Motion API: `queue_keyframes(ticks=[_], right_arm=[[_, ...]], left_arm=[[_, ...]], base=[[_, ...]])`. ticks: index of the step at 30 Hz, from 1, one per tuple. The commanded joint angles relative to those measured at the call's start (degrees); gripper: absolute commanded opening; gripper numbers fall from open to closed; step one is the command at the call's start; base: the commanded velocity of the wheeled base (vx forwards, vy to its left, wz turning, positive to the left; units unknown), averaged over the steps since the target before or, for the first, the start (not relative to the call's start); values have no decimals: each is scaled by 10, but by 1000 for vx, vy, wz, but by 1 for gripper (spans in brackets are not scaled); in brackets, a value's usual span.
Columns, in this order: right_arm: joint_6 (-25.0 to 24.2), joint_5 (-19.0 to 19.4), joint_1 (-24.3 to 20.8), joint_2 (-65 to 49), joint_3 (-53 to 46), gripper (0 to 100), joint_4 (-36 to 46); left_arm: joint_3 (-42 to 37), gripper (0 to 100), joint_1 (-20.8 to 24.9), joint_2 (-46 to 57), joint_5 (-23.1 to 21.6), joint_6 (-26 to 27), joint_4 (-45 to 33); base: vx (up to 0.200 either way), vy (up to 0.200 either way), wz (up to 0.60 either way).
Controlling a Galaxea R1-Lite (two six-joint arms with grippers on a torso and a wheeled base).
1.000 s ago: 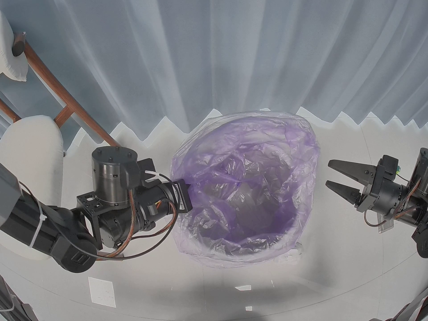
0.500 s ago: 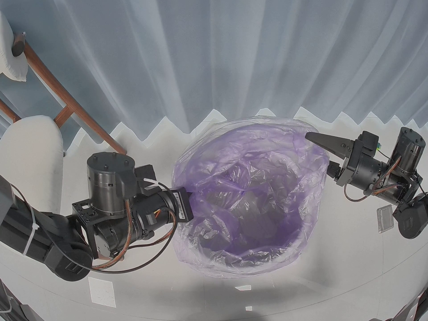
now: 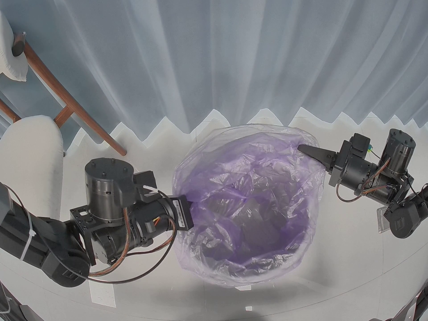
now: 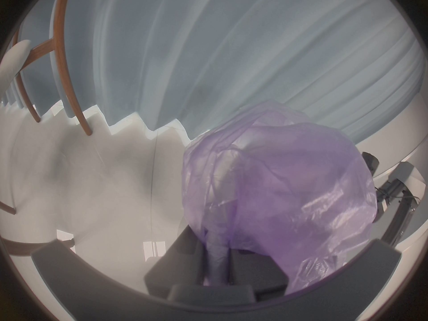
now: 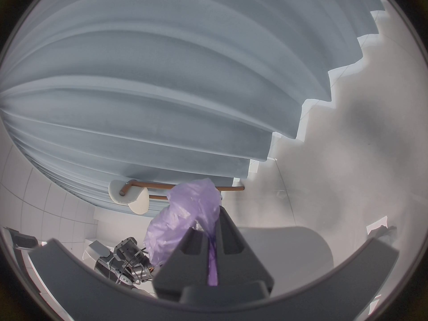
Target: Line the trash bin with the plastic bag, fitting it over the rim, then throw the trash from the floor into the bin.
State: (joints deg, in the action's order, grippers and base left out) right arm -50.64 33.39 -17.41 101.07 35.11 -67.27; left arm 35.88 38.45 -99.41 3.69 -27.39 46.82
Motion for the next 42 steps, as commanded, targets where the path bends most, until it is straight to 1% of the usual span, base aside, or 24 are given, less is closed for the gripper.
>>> queue_keyframes(ticks=[1,6,12,13,19,25,27,28,29,30,33,37,40,42], right_arm=[[1,-1,16,18,8,0,-1],[0,-1,22,27,24,0,4],[1,-1,22,26,8,0,4],[2,-1,20,24,-8,0,4],[8,-1,18,13,-50,0,1],[33,-2,25,-20,-90,0,1],[35,-2,26,-26,-100,0,2],[40,-2,25,-33,-123,0,1],[41,-1,25,-34,-127,0,0],[55,-1,25,-32,-142,0,-2],[79,0,26,-21,-140,0,-8],[82,-2,26,5,-122,0,-27],[82,-3,27,33,-111,0,-61],[82,-3,27,33,-111,0,-61]], left_arm=[[-28,0,10,19,-20,1,-1],[-64,0,22,40,-60,2,20],[-70,0,20,36,-77,1,63],[-70,0,19,35,-80,1,72],[-60,0,7,33,-73,2,76],[-29,0,-26,10,-52,2,92],[-22,0,-30,4,-48,2,97],[-10,0,-34,-3,-47,0,110],[-9,0,-34,-3,-46,-1,112],[-5,0,-33,-4,-46,-2,114],[-12,0,-24,-3,-46,-2,114],[-21,0,-11,0,-46,-3,114],[-21,0,-7,1,-46,-3,114],[-21,0,-7,1,-46,-3,114]], base=[[0,0,0],[0,0,0],[0,0,0],[0,0,0],[0,0,0],[0,0,0],[0,0,0],[0,0,0],[0,0,0],[0,0,0],[0,0,0],[0,0,0],[0,0,0],[0,0,0]])
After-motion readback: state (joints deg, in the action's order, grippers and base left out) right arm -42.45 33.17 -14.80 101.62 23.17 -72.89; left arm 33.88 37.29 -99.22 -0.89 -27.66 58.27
